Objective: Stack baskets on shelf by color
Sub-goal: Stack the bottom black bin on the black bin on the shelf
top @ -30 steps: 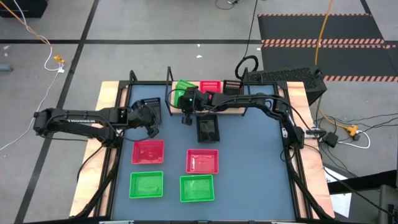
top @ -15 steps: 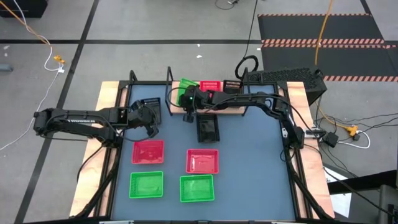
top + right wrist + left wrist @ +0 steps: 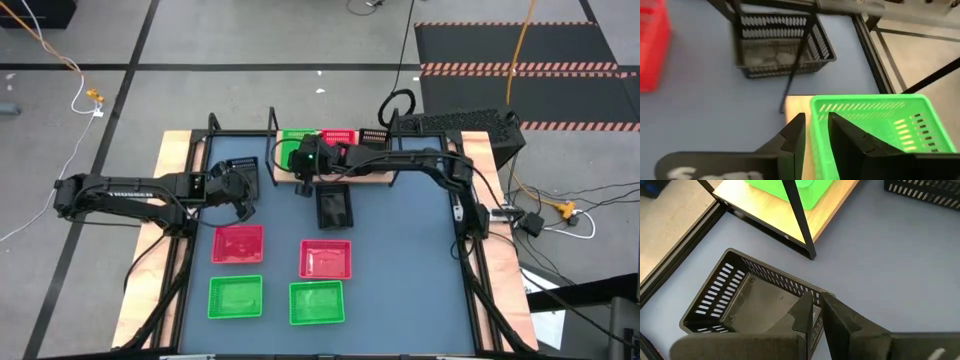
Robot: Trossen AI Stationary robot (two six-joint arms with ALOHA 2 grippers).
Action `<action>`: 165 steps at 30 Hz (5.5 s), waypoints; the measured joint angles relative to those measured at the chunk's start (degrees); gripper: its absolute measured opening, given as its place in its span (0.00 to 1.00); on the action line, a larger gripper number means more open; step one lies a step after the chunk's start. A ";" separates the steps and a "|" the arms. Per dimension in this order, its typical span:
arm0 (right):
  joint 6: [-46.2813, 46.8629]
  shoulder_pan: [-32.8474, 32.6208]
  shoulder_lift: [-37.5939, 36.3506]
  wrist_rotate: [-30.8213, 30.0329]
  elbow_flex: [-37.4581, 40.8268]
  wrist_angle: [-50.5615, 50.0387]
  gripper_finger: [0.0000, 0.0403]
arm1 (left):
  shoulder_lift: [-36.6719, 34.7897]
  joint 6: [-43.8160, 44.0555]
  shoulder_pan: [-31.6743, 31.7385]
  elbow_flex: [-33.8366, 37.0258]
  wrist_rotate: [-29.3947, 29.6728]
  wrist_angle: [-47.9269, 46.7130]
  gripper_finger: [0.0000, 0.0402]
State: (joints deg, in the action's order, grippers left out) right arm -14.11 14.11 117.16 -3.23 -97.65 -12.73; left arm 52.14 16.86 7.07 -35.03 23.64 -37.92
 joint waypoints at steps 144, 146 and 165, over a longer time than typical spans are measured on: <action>-24.10 -6.20 -46.24 -37.43 43.27 -8.31 0.01 | 9.73 -16.40 -10.82 -1.90 -13.89 26.77 0.36; -22.61 -4.45 -46.18 -34.74 44.66 -7.06 0.01 | 9.73 -16.58 -10.82 -1.90 -12.87 26.12 0.36; -20.00 -2.08 -46.22 -29.42 55.34 -1.52 0.04 | 9.73 -16.28 -10.80 -1.88 -8.09 23.18 0.36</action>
State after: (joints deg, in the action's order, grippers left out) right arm -34.11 12.03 70.94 -32.64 -42.31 -14.25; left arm 61.87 0.58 -3.73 -36.91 15.55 -14.74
